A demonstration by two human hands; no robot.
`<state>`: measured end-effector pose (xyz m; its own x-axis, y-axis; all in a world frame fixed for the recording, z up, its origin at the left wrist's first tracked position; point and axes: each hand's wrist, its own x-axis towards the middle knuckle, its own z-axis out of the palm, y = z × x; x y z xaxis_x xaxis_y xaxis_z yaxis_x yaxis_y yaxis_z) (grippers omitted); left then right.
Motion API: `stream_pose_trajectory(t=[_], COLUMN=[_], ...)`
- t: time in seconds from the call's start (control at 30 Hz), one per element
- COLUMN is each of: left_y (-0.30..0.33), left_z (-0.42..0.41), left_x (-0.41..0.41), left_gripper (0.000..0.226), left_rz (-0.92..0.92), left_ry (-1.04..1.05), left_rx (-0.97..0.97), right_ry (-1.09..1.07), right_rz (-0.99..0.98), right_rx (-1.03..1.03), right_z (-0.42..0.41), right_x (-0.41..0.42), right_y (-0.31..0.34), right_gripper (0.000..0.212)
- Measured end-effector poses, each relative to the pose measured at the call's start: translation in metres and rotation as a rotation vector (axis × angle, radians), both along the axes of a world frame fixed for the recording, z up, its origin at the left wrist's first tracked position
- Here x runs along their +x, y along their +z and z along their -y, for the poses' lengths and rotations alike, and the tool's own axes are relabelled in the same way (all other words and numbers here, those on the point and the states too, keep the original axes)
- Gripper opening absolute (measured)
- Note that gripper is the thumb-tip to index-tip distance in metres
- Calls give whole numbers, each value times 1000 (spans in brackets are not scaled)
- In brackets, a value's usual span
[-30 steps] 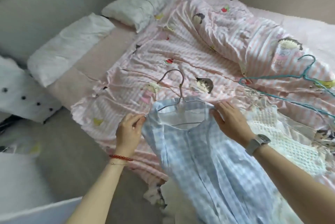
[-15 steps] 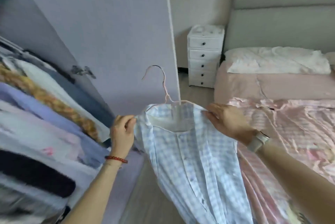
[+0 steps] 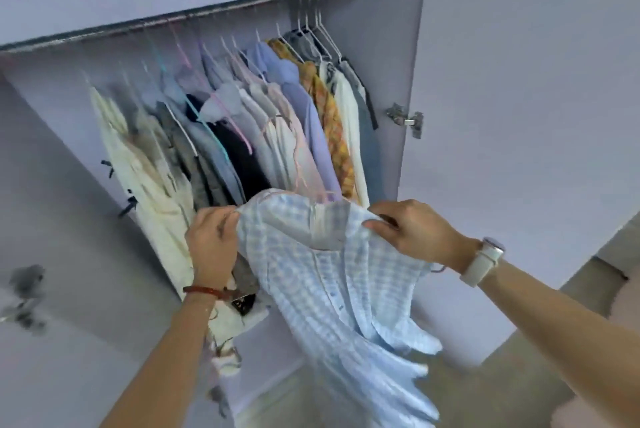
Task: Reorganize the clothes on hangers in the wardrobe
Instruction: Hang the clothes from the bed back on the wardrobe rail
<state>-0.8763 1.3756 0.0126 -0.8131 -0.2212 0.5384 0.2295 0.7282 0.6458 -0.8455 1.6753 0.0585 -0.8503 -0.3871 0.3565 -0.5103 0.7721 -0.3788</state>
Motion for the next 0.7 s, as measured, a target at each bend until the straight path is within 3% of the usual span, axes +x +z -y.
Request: stream_pose_trajectory(t=[0.27, 0.4, 0.5, 0.6, 0.7], left_y=[-1, 8, 26, 48, 69], left_z=[72, 101, 114, 121, 132], left_x=[53, 75, 88, 98, 103], left_gripper=[17, 28, 39, 39, 38], left_rz=[41, 78, -2, -108, -166], left_ry=[266, 506, 668, 666, 658], left_rx=[139, 137, 219, 228, 214], right_ry=[403, 527, 581, 563, 523], right_rz=[76, 182, 274, 365, 435], right_rx=[-113, -252, -306, -428, -526], right_z=[80, 129, 176, 225, 269], right_x=[-19, -21, -18, -16, -20], right_y=[-2, 2, 8, 16, 24], right_gripper=[16, 21, 29, 43, 44])
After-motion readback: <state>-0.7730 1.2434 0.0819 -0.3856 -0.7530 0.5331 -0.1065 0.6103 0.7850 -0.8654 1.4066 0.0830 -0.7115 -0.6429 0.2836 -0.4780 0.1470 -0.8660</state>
